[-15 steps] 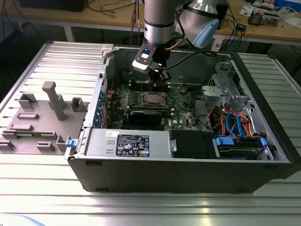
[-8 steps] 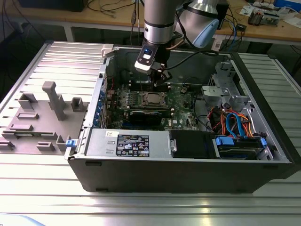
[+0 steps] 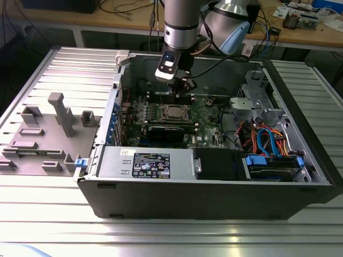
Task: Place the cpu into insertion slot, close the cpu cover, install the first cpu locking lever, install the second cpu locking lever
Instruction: 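Install the first cpu locking lever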
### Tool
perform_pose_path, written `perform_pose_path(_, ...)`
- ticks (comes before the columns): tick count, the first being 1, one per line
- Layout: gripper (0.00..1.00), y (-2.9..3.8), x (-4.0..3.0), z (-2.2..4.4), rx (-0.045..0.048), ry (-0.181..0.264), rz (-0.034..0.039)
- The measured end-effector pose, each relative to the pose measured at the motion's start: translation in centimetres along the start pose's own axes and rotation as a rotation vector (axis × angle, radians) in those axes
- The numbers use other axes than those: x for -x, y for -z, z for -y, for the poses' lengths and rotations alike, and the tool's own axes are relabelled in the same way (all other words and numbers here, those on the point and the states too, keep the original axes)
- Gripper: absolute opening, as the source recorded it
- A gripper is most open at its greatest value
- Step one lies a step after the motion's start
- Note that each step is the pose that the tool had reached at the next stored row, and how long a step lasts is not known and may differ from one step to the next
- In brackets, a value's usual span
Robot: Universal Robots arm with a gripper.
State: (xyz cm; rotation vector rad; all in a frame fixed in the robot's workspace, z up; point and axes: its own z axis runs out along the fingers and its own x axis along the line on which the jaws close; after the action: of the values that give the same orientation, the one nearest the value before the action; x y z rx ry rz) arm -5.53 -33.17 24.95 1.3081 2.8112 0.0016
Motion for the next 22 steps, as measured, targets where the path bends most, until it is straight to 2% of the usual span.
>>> perform_pose_path(6,0.11,0.0,0.0,0.0,0.0053,0.143,-0.0026)
perform_pose_path(9,0.11,0.0,0.0,0.0,0.0073,0.197,-0.0036)
perform_pose_path(12,0.11,0.0,0.0,0.0,0.0115,0.311,-0.0057)
perform_pose_path(14,0.11,0.0,0.0,0.0,0.0129,0.352,-0.0064)
perform_pose_path(16,0.11,0.0,0.0,0.0,0.0153,0.417,-0.0076)
perform_pose_path(22,0.11,0.0,0.0,0.0,0.0158,0.429,-0.0078)
